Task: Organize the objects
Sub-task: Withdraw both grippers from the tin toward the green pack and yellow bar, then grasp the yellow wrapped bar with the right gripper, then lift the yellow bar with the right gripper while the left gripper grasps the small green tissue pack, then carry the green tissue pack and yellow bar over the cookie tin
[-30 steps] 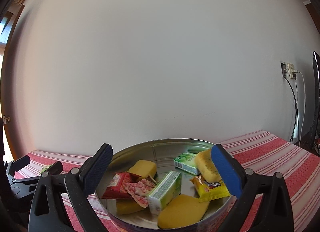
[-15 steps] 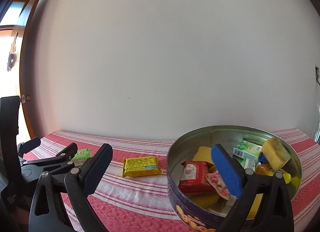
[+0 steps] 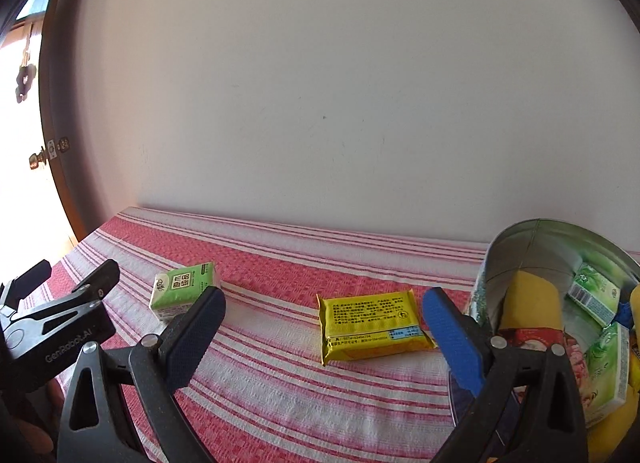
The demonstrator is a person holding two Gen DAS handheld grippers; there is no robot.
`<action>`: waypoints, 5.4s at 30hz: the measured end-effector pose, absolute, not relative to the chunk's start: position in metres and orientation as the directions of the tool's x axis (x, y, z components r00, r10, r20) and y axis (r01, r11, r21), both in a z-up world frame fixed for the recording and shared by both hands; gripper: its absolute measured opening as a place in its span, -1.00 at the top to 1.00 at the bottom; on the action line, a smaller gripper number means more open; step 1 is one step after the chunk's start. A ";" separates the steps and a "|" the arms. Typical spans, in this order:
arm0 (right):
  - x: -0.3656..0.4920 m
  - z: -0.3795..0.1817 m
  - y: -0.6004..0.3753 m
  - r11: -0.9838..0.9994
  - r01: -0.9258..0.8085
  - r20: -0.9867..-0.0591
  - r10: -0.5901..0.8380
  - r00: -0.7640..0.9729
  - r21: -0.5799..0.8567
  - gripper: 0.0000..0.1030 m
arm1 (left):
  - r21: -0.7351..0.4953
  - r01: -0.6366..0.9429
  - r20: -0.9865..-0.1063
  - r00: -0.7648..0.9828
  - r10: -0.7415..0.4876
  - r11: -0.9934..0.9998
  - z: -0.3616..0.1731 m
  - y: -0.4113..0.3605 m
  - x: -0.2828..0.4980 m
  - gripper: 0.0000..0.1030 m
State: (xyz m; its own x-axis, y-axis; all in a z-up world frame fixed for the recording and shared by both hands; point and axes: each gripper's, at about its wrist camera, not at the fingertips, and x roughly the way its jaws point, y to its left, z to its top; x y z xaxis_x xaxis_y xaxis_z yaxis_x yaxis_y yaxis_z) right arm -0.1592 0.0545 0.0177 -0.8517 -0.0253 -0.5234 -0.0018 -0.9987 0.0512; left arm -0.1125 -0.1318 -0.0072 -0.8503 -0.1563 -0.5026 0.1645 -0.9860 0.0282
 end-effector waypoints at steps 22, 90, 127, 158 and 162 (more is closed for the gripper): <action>-0.232 -0.013 0.039 -0.933 -0.331 -0.823 0.296 -0.485 -0.140 -0.95 | 0.007 0.198 -0.534 -0.828 -0.172 -0.980 -0.011 -0.147 -0.115 -1.00; -0.077 0.038 0.105 -0.992 -0.122 -0.386 0.103 -0.917 0.026 -0.23 | -0.116 0.086 -0.549 -0.836 -0.008 -0.990 -0.022 -0.104 -0.133 -0.35; 0.005 0.038 0.146 -0.984 -0.176 -0.306 0.174 -0.936 -0.020 -0.24 | -0.010 0.048 -0.390 -0.920 -0.040 -0.999 -0.008 -0.081 -0.033 -0.35; 0.047 0.041 0.194 -0.956 -0.247 -0.185 0.274 -0.944 -0.160 -0.24 | -0.017 -0.062 -0.389 -0.919 0.063 -0.998 -0.003 -0.024 0.001 -0.35; 0.046 0.042 0.219 -0.945 -0.294 -0.178 0.317 -0.932 -0.147 -0.24 | -0.006 -0.108 -0.354 -0.930 0.103 -0.994 0.008 -0.003 0.011 -0.35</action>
State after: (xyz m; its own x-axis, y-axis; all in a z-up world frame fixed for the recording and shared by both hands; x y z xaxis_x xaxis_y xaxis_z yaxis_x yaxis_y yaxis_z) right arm 0.0459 0.2193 0.0425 -0.9315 0.3172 -0.1780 -0.2936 -0.9446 -0.1466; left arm 0.0106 -0.0034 0.0077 -0.9295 0.1029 -0.3541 -0.1078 -0.9942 -0.0058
